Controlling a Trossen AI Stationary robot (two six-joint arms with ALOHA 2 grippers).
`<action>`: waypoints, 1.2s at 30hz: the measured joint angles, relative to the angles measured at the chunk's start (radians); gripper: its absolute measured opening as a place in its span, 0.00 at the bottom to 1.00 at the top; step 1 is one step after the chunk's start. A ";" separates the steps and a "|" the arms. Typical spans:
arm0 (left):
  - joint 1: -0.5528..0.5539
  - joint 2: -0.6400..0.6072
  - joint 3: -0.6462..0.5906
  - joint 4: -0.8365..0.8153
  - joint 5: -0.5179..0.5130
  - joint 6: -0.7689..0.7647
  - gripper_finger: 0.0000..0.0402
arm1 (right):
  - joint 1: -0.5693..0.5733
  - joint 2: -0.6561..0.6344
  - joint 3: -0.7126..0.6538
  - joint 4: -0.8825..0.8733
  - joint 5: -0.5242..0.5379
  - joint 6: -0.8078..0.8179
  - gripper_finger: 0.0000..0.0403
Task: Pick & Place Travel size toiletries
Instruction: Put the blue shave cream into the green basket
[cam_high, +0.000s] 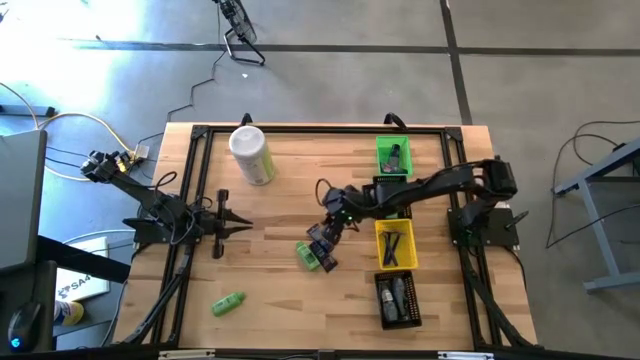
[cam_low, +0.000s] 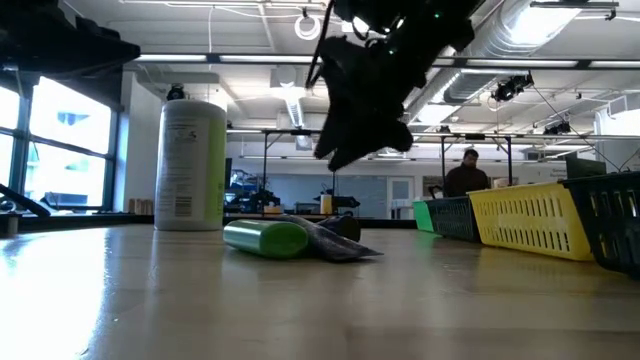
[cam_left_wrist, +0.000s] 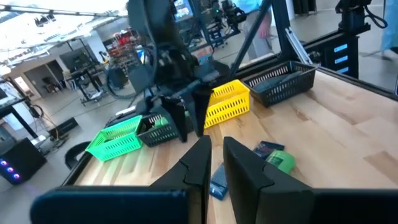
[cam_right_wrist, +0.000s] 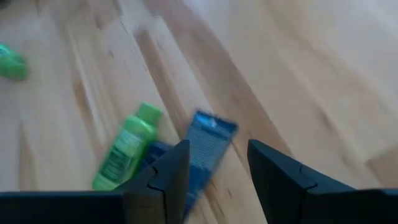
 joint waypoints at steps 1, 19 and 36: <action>0.000 0.000 0.000 0.000 0.000 -0.003 0.09 | 0.005 0.008 -0.001 -0.012 -0.001 0.010 0.39; 0.000 0.000 0.000 0.015 0.003 -0.180 0.09 | 0.108 0.102 -0.003 -0.039 0.033 0.149 0.39; 0.000 0.000 0.000 -0.008 0.003 -0.342 0.09 | 0.164 0.098 0.129 -0.119 -0.028 0.163 0.25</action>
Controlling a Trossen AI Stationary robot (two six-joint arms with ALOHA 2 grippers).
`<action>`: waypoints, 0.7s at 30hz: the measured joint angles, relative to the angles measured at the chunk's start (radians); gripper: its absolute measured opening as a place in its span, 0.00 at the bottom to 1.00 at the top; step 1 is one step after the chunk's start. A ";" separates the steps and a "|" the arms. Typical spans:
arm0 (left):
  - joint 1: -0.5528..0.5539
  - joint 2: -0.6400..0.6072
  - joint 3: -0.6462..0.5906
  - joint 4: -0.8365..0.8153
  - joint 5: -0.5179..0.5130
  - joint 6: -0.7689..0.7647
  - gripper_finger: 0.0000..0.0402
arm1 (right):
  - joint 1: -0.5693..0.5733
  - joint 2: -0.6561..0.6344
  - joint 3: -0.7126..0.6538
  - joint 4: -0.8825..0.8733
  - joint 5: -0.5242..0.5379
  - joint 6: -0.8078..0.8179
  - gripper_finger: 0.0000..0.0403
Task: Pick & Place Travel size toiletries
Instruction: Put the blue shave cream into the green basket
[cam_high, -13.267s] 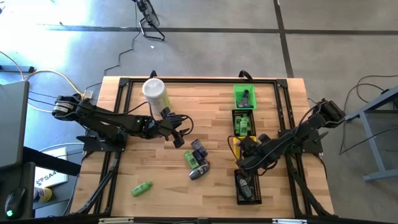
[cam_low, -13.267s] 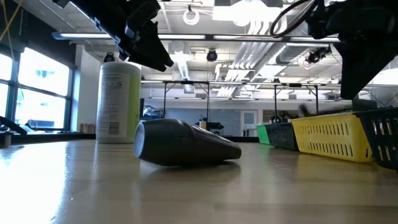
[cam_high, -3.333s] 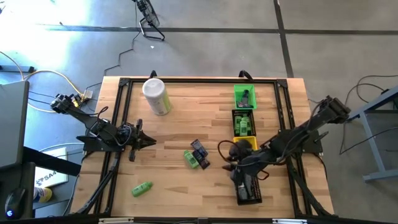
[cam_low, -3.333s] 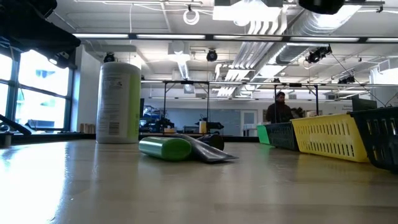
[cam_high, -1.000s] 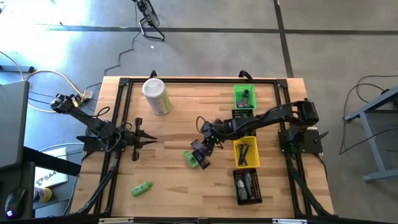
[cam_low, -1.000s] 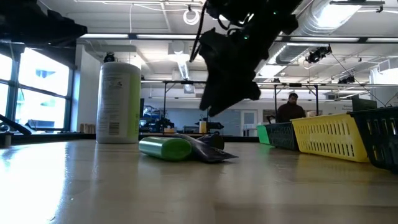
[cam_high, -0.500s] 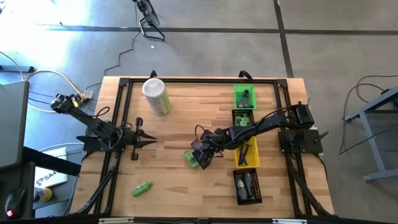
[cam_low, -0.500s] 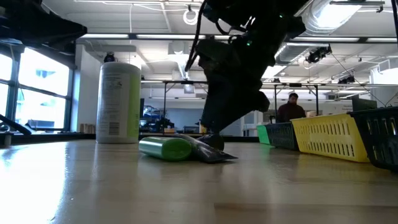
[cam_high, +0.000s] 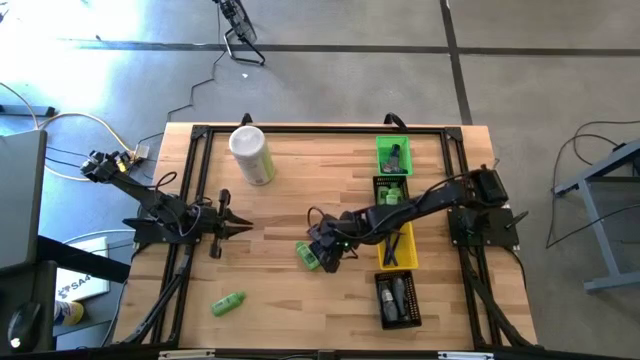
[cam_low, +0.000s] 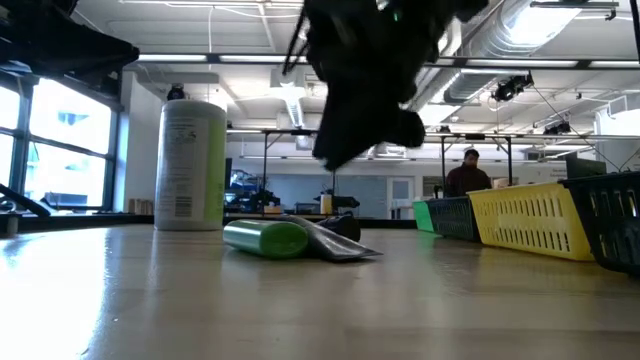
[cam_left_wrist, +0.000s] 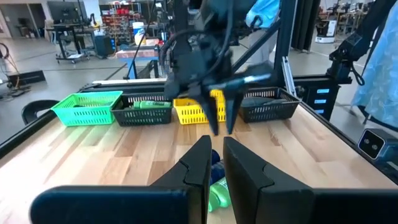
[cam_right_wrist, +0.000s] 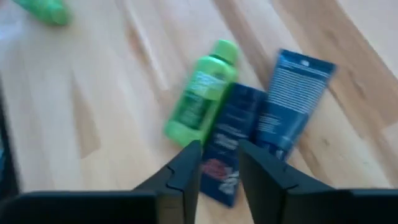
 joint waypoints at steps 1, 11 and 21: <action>0.000 0.000 0.000 0.001 0.000 0.000 0.09 | 0.008 0.000 0.027 -0.028 0.006 -0.004 0.23; 0.000 0.000 0.000 0.002 -0.003 0.000 0.09 | 0.081 -0.002 0.155 -0.183 0.216 -0.007 0.01; 0.000 0.000 0.000 0.004 -0.003 -0.002 0.09 | 0.063 0.065 0.155 -0.200 0.286 0.031 0.01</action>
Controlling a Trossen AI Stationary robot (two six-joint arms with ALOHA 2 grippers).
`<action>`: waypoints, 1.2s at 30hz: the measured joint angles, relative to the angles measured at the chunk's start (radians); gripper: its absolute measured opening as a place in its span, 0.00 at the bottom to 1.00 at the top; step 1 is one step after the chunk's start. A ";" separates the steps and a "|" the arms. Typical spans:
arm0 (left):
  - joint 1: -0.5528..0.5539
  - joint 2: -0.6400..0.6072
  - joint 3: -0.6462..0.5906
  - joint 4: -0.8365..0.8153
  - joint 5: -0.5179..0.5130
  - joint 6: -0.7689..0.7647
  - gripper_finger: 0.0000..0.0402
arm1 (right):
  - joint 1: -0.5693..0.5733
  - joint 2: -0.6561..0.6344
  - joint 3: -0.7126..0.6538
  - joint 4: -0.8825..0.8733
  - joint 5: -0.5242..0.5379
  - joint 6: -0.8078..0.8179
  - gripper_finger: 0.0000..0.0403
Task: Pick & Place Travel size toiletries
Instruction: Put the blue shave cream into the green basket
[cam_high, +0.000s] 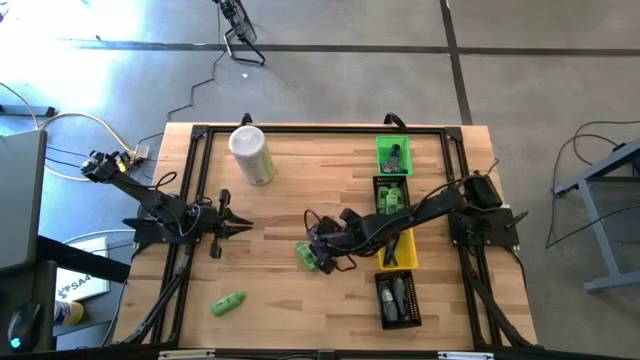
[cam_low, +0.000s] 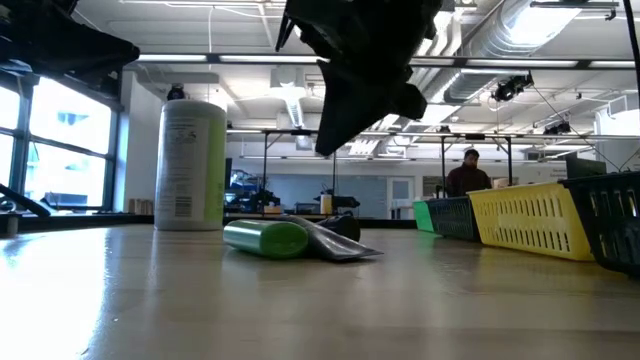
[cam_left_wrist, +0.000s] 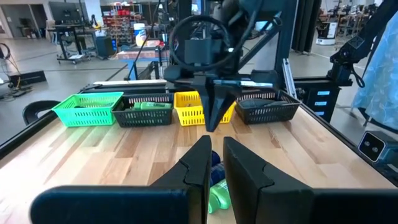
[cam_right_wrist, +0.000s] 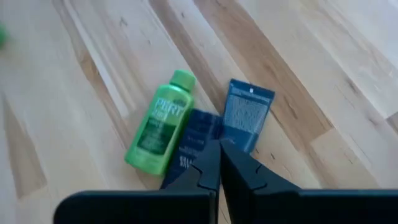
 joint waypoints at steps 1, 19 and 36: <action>0.000 0.000 0.000 0.000 0.000 0.000 0.09 | -0.007 0.000 0.000 0.003 -0.004 0.004 0.01; 0.000 0.000 0.000 -0.003 0.001 0.002 0.09 | -0.054 0.049 -0.001 0.004 0.008 0.005 0.61; 0.000 0.001 0.000 -0.011 0.004 0.002 0.09 | -0.058 0.158 -0.001 0.024 -0.034 0.049 0.57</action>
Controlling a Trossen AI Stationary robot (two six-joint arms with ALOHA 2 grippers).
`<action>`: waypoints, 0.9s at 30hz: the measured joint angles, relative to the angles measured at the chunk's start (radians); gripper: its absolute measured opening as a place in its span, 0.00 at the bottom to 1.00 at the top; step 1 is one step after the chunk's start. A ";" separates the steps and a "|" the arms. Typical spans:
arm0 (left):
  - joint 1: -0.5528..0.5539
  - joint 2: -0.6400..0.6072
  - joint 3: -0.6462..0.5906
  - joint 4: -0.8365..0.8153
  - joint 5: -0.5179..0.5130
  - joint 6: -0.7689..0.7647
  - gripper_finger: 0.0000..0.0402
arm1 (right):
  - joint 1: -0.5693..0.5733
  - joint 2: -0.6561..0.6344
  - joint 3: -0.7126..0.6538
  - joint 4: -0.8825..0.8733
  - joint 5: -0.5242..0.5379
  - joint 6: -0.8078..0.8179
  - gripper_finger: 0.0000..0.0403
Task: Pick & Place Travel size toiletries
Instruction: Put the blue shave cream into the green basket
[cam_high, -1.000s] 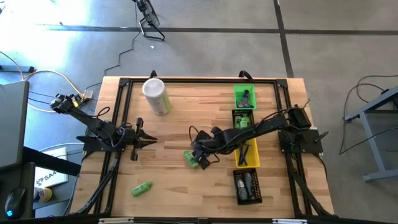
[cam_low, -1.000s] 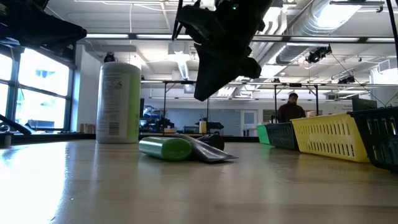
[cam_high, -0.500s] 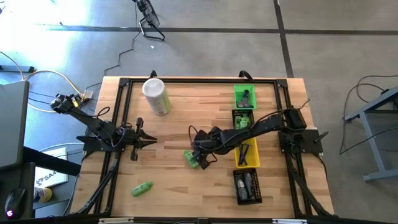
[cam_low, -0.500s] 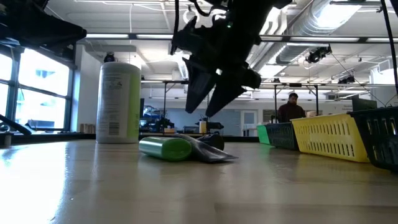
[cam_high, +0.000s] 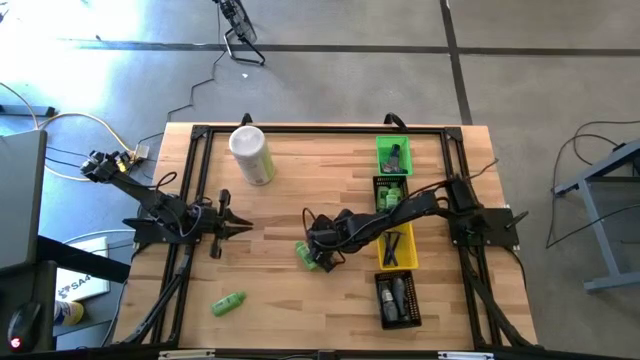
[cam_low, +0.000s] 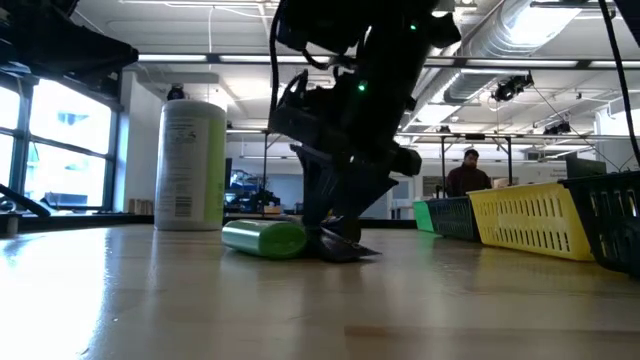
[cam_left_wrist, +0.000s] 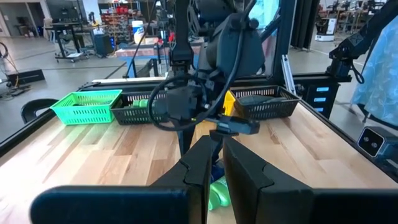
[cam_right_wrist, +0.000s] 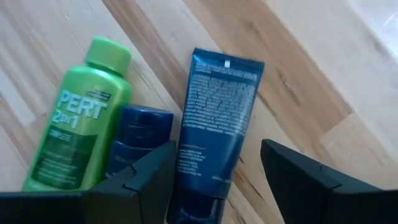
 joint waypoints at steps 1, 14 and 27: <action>0.000 0.000 0.000 0.000 0.000 0.000 0.09 | 0.000 0.003 0.000 0.000 -0.007 0.002 0.57; 0.000 0.000 0.000 0.000 -0.001 0.000 0.09 | 0.000 0.026 0.000 -0.001 -0.006 0.011 0.54; 0.000 0.000 0.000 0.000 -0.004 0.000 0.09 | 0.001 0.025 0.000 0.003 -0.007 0.033 0.30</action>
